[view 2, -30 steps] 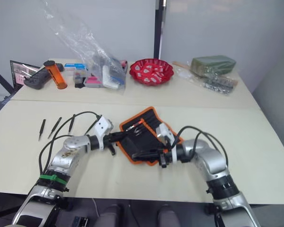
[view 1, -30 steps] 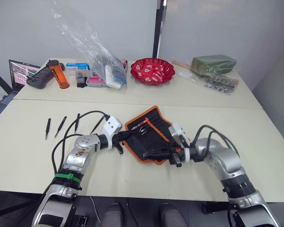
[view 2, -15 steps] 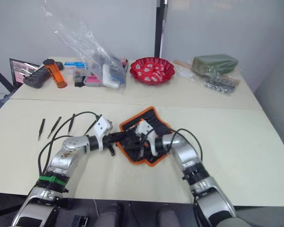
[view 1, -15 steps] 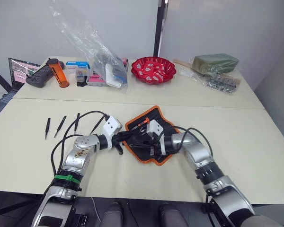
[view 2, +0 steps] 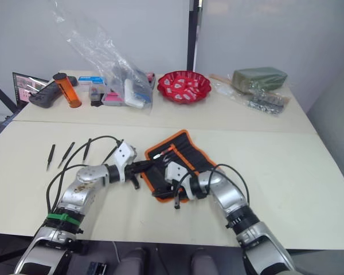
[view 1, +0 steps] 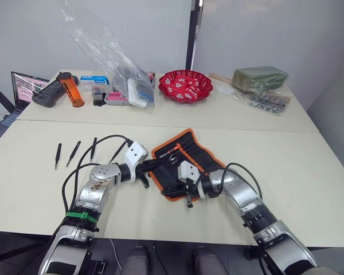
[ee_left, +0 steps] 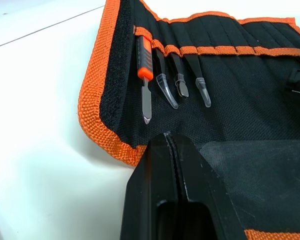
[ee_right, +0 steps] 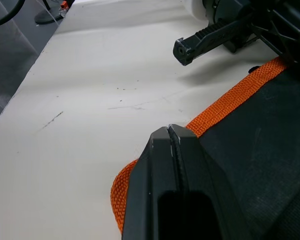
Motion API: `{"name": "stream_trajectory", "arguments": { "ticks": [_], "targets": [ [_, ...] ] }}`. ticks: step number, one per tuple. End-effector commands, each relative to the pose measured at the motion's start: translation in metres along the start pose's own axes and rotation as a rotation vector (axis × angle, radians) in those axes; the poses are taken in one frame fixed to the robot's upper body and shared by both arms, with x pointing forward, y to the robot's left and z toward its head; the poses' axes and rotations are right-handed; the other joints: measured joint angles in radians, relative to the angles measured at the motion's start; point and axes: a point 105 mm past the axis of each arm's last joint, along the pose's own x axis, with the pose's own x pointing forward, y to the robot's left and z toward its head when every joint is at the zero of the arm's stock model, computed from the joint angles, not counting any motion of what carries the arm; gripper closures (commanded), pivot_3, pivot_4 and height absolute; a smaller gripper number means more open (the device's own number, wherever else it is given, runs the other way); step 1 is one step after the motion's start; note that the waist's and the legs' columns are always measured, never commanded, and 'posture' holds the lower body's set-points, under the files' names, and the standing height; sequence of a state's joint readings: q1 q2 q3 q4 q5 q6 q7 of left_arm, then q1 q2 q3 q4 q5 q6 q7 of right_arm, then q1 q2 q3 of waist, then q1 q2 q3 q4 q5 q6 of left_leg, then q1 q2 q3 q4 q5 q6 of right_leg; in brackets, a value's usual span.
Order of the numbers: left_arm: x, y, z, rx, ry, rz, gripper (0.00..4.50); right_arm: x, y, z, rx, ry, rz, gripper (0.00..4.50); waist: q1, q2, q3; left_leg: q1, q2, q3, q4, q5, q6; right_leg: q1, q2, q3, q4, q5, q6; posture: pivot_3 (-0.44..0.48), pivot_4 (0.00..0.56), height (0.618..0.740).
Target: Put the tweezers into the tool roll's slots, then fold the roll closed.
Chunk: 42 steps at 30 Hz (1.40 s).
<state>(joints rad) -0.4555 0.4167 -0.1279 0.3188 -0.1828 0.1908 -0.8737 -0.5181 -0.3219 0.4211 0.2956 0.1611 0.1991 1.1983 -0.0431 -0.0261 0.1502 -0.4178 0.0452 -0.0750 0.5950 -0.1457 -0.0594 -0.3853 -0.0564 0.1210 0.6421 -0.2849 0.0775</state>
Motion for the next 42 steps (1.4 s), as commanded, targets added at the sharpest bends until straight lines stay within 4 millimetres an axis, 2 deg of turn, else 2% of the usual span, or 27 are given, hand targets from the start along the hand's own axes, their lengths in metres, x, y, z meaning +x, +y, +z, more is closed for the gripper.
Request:
{"name": "stream_trajectory", "arguments": {
  "ticks": [1,7,14,23,28,34,42],
  "targets": [
    [-0.008,0.002,-0.023,-0.03,0.094,0.004,4.49,-0.008,0.011,-0.053,0.137,0.173,0.007,4.5,0.0,0.0,0.0,0.0,0.0,0.0,0.0,0.0,0.0,0.0,0.0,0.0,0.0,0.0,0.0,0.0,0.15,0.74],
    [-0.01,0.005,-0.025,-0.025,0.105,0.003,4.49,-0.019,0.024,-0.066,0.139,0.227,0.047,4.5,0.003,0.0,-0.002,0.004,0.0,0.0,0.0,0.0,0.0,0.0,0.0,0.0,-0.001,-0.002,-0.003,0.0,0.15,0.74],
    [-0.007,0.002,-0.026,-0.03,0.102,-0.012,4.49,-0.027,0.038,-0.07,0.164,0.204,0.053,4.5,0.005,0.0,-0.01,0.004,-0.001,0.0,-0.001,-0.001,-0.001,0.0,-0.001,0.0,-0.002,-0.003,-0.002,0.0,0.15,0.74],
    [-0.001,-0.008,-0.026,-0.032,0.1,-0.068,4.49,-0.027,0.038,-0.073,0.138,0.229,0.033,4.5,0.005,0.0,-0.014,0.006,-0.001,0.0,-0.002,-0.001,-0.001,0.001,-0.001,0.0,-0.002,-0.005,-0.005,0.0,0.15,0.74],
    [-0.003,-0.007,-0.027,-0.028,0.105,-0.065,4.49,-0.029,0.038,-0.07,0.121,0.22,0.023,4.5,0.005,0.0,-0.014,0.006,-0.001,0.0,-0.002,-0.001,-0.001,0.001,-0.001,0.0,-0.002,-0.005,-0.005,0.0,0.15,0.74],
    [-0.005,-0.012,-0.013,0.004,0.02,-0.106,4.49,-0.034,0.041,-0.056,0.095,0.161,0.011,4.5,0.006,0.0,-0.014,0.005,-0.001,0.0,-0.003,-0.001,-0.001,0.001,-0.001,0.0,-0.003,-0.005,-0.005,0.0,0.15,0.74],
    [-0.02,0.01,0.005,0.051,-0.043,-0.035,4.49,-0.047,0.042,-0.024,0.073,0.032,0.001,4.5,0.005,-0.002,-0.01,0.0,-0.001,0.0,-0.004,-0.001,-0.001,-0.001,-0.001,0.0,-0.002,-0.003,-0.001,0.0,0.15,0.74]
  ]
}}
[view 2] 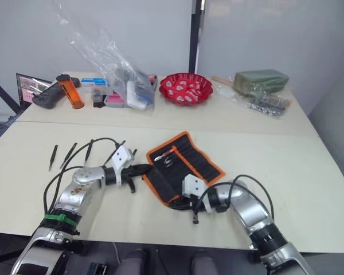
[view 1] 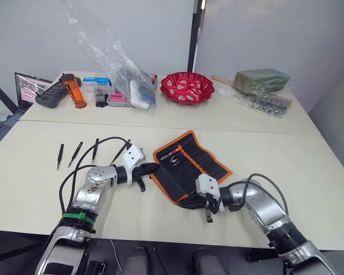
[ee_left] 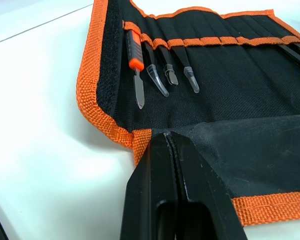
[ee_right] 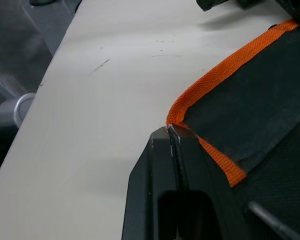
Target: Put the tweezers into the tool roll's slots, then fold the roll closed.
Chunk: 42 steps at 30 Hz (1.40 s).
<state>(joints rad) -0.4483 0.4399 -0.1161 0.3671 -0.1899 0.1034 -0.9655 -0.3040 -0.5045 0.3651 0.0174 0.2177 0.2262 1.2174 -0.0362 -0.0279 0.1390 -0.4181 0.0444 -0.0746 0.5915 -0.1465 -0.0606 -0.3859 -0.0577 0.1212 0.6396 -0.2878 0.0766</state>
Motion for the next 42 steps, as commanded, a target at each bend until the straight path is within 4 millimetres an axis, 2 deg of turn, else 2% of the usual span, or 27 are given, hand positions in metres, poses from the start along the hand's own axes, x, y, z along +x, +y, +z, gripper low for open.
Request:
{"name": "stream_trajectory", "arguments": {
  "ticks": [1,6,11,13,17,19,20,21,25,26,27,29,32,35,38,42],
  "targets": [
    [-0.016,0.011,0.015,0.007,-0.055,0.018,4.49,-0.011,0.008,-0.002,0.083,0.002,0.026,4.5,-0.003,0.0,0.003,-0.002,0.0,0.0,0.0,0.0,0.0,-0.001,0.0,0.0,0.0,0.0,0.0,0.0,0.15,0.74],
    [-0.038,0.014,0.034,-0.024,-0.125,-0.027,4.49,-0.032,0.016,0.014,0.159,-0.057,0.064,4.5,-0.003,-0.002,0.018,-0.006,0.0,-0.001,0.0,0.0,0.0,-0.005,0.0,0.0,0.001,0.0,0.001,0.0,0.15,0.74],
    [-0.069,0.028,0.044,0.0,-0.125,0.034,4.49,-0.062,0.01,0.03,0.206,-0.153,-0.005,4.5,-0.006,-0.003,0.03,-0.007,0.0,-0.001,0.001,0.0,0.0,-0.005,0.0,-0.001,0.001,0.001,0.001,0.0,0.15,0.74],
    [-0.086,0.035,0.046,0.001,-0.127,0.086,4.49,-0.078,0.001,0.034,0.224,-0.18,-0.081,4.5,-0.01,-0.003,0.031,-0.007,0.0,-0.001,0.0,0.0,0.0,-0.006,0.0,-0.001,0.001,0.001,0.001,0.0,0.15,0.74],
    [-0.128,0.041,0.043,-0.035,-0.13,0.213,4.49,-0.12,-0.026,0.028,0.26,-0.185,-0.305,4.5,-0.013,-0.003,0.033,-0.007,0.001,0.0,0.0,0.0,0.0,-0.006,0.0,0.0,0.001,0.001,0.001,0.0,0.15,0.74],
    [-0.152,0.042,0.041,-0.024,-0.133,0.307,3.97,-0.142,-0.04,0.016,0.252,-0.163,-0.434,4.5,-0.013,-0.004,0.034,-0.007,0.001,0.0,0.0,0.0,0.0,-0.007,0.0,-0.001,0.001,0.001,0.0,0.0,0.15,0.74],
    [-0.162,0.043,0.04,-0.014,-0.136,0.348,3.8,-0.15,-0.044,0.011,0.255,-0.157,-0.472,3.97,-0.011,-0.004,0.034,-0.007,0.001,0.0,0.0,0.0,0.0,-0.007,0.0,0.0,0.001,0.001,0.0,0.0,0.15,0.74],
    [-0.168,0.043,0.04,-0.008,-0.138,0.371,3.42,-0.154,-0.045,0.008,0.255,-0.155,-0.488,3.68,-0.009,-0.005,0.035,-0.007,0.001,0.001,0.0,0.0,0.0,-0.007,0.0,0.0,0.001,0.001,0.0,0.0,0.15,0.74],
    [-0.223,0.04,0.027,-0.035,-0.138,0.582,2.12,-0.192,-0.059,-0.014,0.27,-0.153,-0.653,2.28,-0.008,-0.006,0.036,-0.007,0.002,0.001,0.0,0.0,0.0,-0.007,-0.001,0.0,0.0,0.0,-0.001,0.0,0.15,0.74],
    [-0.235,0.034,0.019,-0.045,-0.12,0.625,1.79,-0.2,-0.062,-0.016,0.276,-0.165,-0.681,1.96,-0.011,-0.006,0.037,-0.007,0.001,0.002,0.0,0.0,0.0,-0.007,-0.001,0.0,0.0,0.0,-0.001,0.0,0.15,0.74],
    [-0.247,0.029,0.012,-0.058,-0.109,0.67,1.32,-0.207,-0.066,-0.018,0.281,-0.178,-0.706,1.46,-0.011,-0.005,0.037,-0.006,0.002,0.003,0.0,0.0,0.0,-0.007,-0.002,0.0,0.0,0.0,-0.002,0.0,0.15,0.74],
    [-0.264,0.02,0.002,-0.082,-0.099,0.746,0.82,-0.216,-0.071,-0.02,0.285,-0.191,-0.736,0.97,-0.016,-0.005,0.038,-0.006,0.002,0.004,0.0,0.0,0.0,-0.008,-0.002,0.001,0.0,0.0,-0.003,0.0,0.15,0.74],
    [-0.285,0.01,-0.004,-0.133,-0.143,0.865,0.0,-0.221,-0.076,-0.021,0.292,-0.189,-0.747,0.03,-0.023,-0.007,0.04,-0.006,0.002,0.005,0.0,0.0,0.0,-0.008,-0.002,0.001,0.001,-0.001,-0.007,0.0,0.15,0.74],
    [-0.297,-0.001,0.0,-0.159,-0.19,0.948,0.0,-0.217,-0.081,-0.012,0.291,-0.226,-0.719,0.03,-0.021,-0.009,0.041,-0.005,0.003,0.005,0.001,0.0,0.0,-0.008,-0.001,0.001,0.001,-0.001,-0.008,0.0,0.15,0.74],
    [-0.311,-0.019,-0.007,-0.195,-0.195,1.043,0.0,-0.182,-0.086,0.028,0.293,-0.282,-0.523,0.03,-0.028,-0.01,0.041,-0.006,0.003,0.006,0.002,0.0,0.0,-0.008,-0.001,0.002,0.001,-0.001,-0.008,0.0,0.15,0.74],
    [-0.313,-0.036,-0.018,-0.23,-0.15,1.118,0.0,-0.142,-0.084,0.085,0.258,-0.348,-0.308,0.03,-0.042,-0.009,0.042,-0.005,0.005,0.01,0.001,0.0,0.0,-0.011,-0.001,0.003,0.002,-0.001,-0.008,0.0,0.15,0.74]
  ]
}}
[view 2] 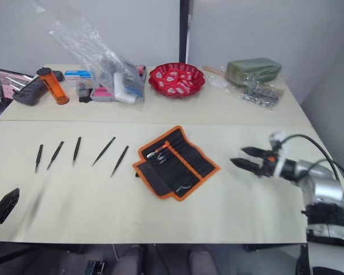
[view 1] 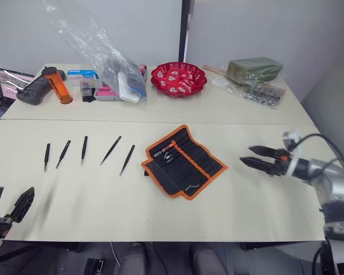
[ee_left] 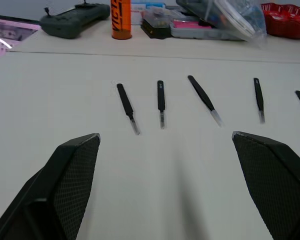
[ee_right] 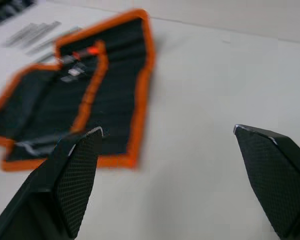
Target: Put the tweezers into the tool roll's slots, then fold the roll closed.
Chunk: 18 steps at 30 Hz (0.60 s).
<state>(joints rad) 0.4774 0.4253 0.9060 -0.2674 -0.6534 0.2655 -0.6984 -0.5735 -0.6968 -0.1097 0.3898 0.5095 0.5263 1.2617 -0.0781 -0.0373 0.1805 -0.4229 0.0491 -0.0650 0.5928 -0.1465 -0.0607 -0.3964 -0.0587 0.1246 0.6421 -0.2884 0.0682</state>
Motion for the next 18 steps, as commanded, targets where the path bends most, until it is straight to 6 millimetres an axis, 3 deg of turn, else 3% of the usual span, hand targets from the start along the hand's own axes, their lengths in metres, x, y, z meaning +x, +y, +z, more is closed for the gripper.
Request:
{"name": "stream_trajectory", "arguments": {
  "ticks": [1,3,7,13,18],
  "targets": [
    [-0.012,-0.002,0.004,0.018,-0.012,0.065,0.0,0.035,0.043,0.038,-0.005,-0.026,0.226,0.03,0.002,0.0,0.0,-0.001,0.0,0.0,0.0,0.0,0.0,-0.001,0.0,0.0,0.0,0.0,0.0,0.0,0.15,0.74],
    [-0.017,-0.006,0.003,-0.015,-0.022,0.09,0.0,0.058,0.077,0.051,-0.004,-0.006,0.383,0.03,0.007,0.0,0.0,-0.003,0.0,0.0,0.0,0.0,0.0,-0.004,0.0,0.0,0.0,0.0,0.0,0.0,0.15,0.74],
    [-0.027,-0.018,0.003,-0.057,-0.026,0.14,0.0,0.086,0.12,0.071,-0.117,-0.023,0.56,0.03,0.018,-0.002,0.0,-0.008,0.0,0.0,0.0,0.0,0.0,-0.008,0.0,0.0,0.001,0.002,0.002,0.0,0.15,0.74],
    [-0.041,-0.036,-0.01,-0.199,0.041,0.246,0.0,0.118,0.152,0.075,-0.345,0.013,0.64,0.03,0.016,-0.004,0.0,-0.009,0.0,0.001,0.001,0.0,0.0,-0.009,-0.001,0.0,-0.001,0.002,0.0,0.0,0.15,0.74],
    [-0.042,-0.054,-0.009,-0.162,0.063,0.223,0.0,0.123,0.162,0.073,-0.413,0.037,0.684,0.03,0.014,-0.004,0.0,-0.009,0.0,0.001,0.001,0.0,0.0,-0.009,0.0,0.0,0.0,0.002,-0.001,0.0,0.15,0.74]
  ]
}}
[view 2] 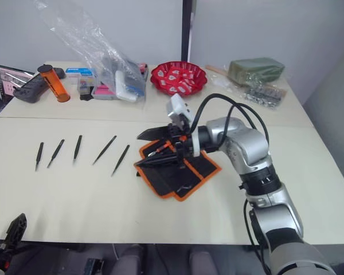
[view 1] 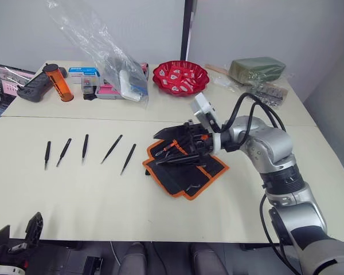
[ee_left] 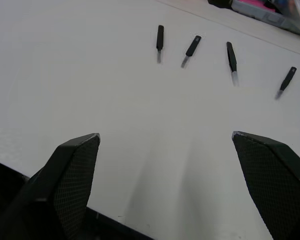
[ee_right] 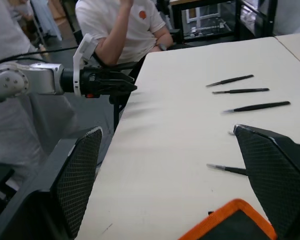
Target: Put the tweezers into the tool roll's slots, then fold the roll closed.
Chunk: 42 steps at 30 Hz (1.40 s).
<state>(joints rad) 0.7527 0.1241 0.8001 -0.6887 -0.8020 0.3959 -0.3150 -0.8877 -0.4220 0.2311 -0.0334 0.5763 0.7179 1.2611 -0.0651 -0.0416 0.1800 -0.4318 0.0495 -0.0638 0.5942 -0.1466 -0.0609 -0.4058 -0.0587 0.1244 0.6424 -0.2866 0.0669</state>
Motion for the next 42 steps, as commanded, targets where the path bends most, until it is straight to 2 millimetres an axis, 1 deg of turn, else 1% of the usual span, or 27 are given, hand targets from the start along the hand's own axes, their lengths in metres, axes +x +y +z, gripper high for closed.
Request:
{"name": "stream_trajectory", "arguments": {
  "ticks": [1,6,9,12,14,16,18,22,27,29,33,36,38,40,42],
  "targets": [
    [-0.001,-0.008,0.01,0.057,-0.037,-0.024,0.0,0.001,0.002,0.009,-0.092,0.023,0.009,0.03,0.001,0.0,0.0,0.0,0.0,0.0,0.0,0.0,0.0,0.0,0.0,0.0,0.0,0.0,0.0,0.0,0.15,0.74],
    [0.022,-0.006,0.013,0.073,-0.046,-0.035,0.0,-0.001,-0.001,0.003,-0.123,0.066,-0.033,0.03,-0.001,0.0,0.0,0.0,0.0,0.0,0.0,0.0,0.0,-0.001,0.0,0.0,0.0,0.0,-0.001,0.0,0.15,0.74],
    [0.047,0.005,0.02,0.115,-0.06,0.004,0.0,-0.004,-0.006,-0.001,-0.138,0.087,-0.084,0.03,-0.001,0.0,0.0,0.0,0.0,0.0,0.0,0.0,0.0,0.0,0.0,0.0,0.001,0.001,-0.001,0.0,0.15,0.74],
    [0.064,0.018,0.026,0.153,-0.063,0.032,0.0,-0.007,-0.012,-0.001,-0.185,0.095,-0.161,0.03,-0.002,0.0,0.0,0.0,0.0,0.0,0.001,0.0,0.0,0.0,0.001,0.0,0.002,0.005,0.002,0.0,0.15,0.74],
    [0.072,0.025,0.029,0.178,-0.06,0.036,0.0,-0.009,-0.015,-0.001,-0.207,0.092,-0.21,0.03,-0.005,-0.001,0.0,0.0,0.0,0.0,0.0,0.0,0.0,0.0,0.001,0.0,0.003,0.007,-0.001,0.0,0.15,0.74],
    [0.085,0.032,0.035,0.203,-0.063,0.025,0.0,-0.012,-0.018,0.001,-0.23,0.08,-0.268,0.03,-0.005,-0.001,0.0,0.001,0.0,0.0,0.0,0.0,0.0,-0.001,0.001,0.0,0.004,0.008,-0.001,0.0,0.15,0.74],
    [0.095,0.037,0.039,0.22,-0.063,0.014,0.0,-0.014,-0.02,0.002,-0.249,0.07,-0.307,0.03,-0.005,-0.001,0.0,0.001,0.0,-0.001,0.0,0.0,0.0,-0.002,0.001,-0.001,0.005,0.008,-0.001,0.0,0.15,0.74],
    [0.114,0.044,0.039,0.242,-0.044,0.0,0.0,-0.02,-0.017,0.002,-0.262,0.059,-0.341,0.03,-0.002,-0.001,0.0,0.001,0.0,-0.001,0.0,0.0,0.0,-0.002,0.001,-0.001,0.005,0.008,-0.001,0.0,0.15,0.74],
    [0.129,0.045,0.039,0.256,-0.032,-0.025,0.0,-0.025,-0.012,0.004,-0.245,0.036,-0.345,0.03,-0.002,-0.001,0.0,0.001,0.0,-0.001,0.0,0.0,0.0,-0.001,0.001,-0.001,0.005,0.008,-0.001,0.0,0.15,0.74],
    [0.139,0.043,0.039,0.255,-0.028,-0.033,0.0,-0.029,-0.006,0.006,-0.227,0.012,-0.341,0.03,0.001,-0.001,0.0,0.001,0.001,-0.001,0.0,0.0,0.0,-0.001,0.001,-0.001,0.005,0.008,-0.001,0.0,0.15,0.74],
    [0.151,0.038,0.036,0.253,-0.016,-0.068,0.0,-0.039,0.0,0.007,-0.195,-0.015,-0.345,0.03,0.003,-0.001,-0.001,0.001,0.0,-0.001,0.0,0.0,0.0,0.0,0.001,-0.001,0.006,0.008,-0.001,0.0,0.15,0.74],
    [0.159,0.029,0.034,0.248,-0.012,-0.105,0.0,-0.053,0.0,-0.003,-0.176,0.018,-0.377,0.03,0.004,-0.001,-0.001,0.001,0.0,-0.001,0.0,0.0,0.0,0.0,0.001,-0.002,0.006,0.008,-0.001,0.0,0.15,0.74],
    [0.165,0.023,0.035,0.243,-0.015,-0.124,0.0,-0.06,-0.001,-0.006,-0.167,0.021,-0.401,0.03,0.005,-0.001,-0.001,0.001,0.0,-0.001,0.0,0.0,0.0,0.0,0.001,-0.001,0.006,0.008,-0.001,0.0,0.15,0.74],
    [0.17,0.021,0.037,0.24,-0.02,-0.119,0.0,-0.065,-0.002,-0.007,-0.163,0.027,-0.416,0.03,0.005,-0.001,-0.001,0.001,0.0,-0.001,0.0,0.0,0.0,0.0,0.001,-0.002,0.006,0.008,-0.001,0.0,0.15,0.74],
    [0.175,0.024,0.038,0.237,-0.021,-0.089,0.0,-0.069,-0.002,-0.009,-0.16,0.041,-0.424,0.03,0.005,-0.001,-0.001,0.001,0.0,-0.001,0.0,0.0,0.0,0.0,0.001,-0.001,0.006,0.008,-0.001,0.0,0.15,0.74]
  ]
}}
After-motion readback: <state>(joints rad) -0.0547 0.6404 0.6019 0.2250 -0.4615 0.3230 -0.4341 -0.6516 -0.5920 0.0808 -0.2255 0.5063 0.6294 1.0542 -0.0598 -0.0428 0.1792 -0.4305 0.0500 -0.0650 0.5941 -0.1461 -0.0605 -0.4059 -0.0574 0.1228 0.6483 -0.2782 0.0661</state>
